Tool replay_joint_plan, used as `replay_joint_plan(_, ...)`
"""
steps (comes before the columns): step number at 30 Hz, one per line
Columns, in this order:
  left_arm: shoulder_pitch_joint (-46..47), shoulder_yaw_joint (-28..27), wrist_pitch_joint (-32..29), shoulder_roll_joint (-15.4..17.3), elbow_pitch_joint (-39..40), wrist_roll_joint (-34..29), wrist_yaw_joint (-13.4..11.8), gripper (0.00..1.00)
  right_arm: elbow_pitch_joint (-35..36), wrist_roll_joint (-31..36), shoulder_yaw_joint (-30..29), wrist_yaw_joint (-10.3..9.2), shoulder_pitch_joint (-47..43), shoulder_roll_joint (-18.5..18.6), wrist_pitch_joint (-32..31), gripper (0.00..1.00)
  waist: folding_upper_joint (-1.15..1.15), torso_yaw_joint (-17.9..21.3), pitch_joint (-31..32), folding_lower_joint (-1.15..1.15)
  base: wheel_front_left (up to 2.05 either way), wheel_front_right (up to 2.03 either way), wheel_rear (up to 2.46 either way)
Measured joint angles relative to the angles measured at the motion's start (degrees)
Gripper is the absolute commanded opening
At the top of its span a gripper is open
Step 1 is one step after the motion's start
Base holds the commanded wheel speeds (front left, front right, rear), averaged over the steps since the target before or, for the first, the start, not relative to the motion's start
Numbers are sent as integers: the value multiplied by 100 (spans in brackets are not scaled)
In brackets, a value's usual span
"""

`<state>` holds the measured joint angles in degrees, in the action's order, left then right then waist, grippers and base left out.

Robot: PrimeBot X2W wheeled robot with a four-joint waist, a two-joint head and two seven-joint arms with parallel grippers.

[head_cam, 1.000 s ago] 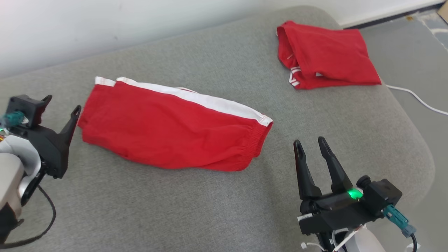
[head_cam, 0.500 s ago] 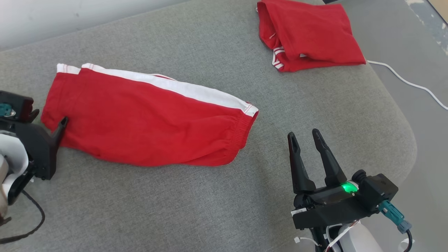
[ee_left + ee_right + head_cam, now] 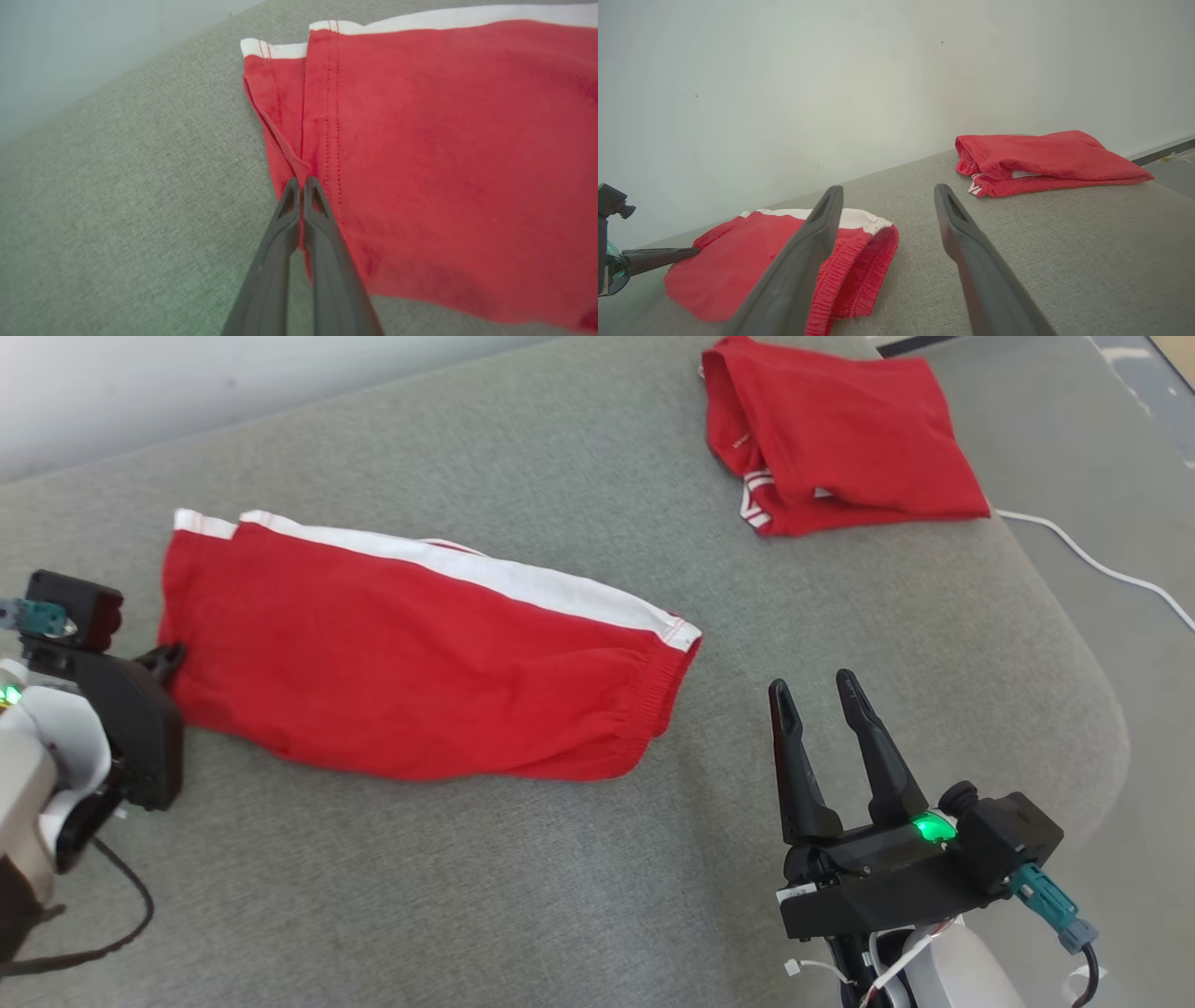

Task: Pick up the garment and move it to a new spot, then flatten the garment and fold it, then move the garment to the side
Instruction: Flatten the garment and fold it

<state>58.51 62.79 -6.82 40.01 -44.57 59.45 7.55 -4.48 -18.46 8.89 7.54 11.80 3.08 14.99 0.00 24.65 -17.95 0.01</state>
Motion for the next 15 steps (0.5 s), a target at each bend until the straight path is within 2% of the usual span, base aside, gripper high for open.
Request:
replay_joint_plan(9,-474,-66,714,-153,164,170,-9,0,-80,57,-98,0,-110,3,0,100,0,-302,381,0,0,0,0)
replay_joint_plan(15,-1026,-143,1062,-185,514,389,-200,0,-153,59,-249,0,-331,47,0,100,0,-594,691,-1,0,0,0)
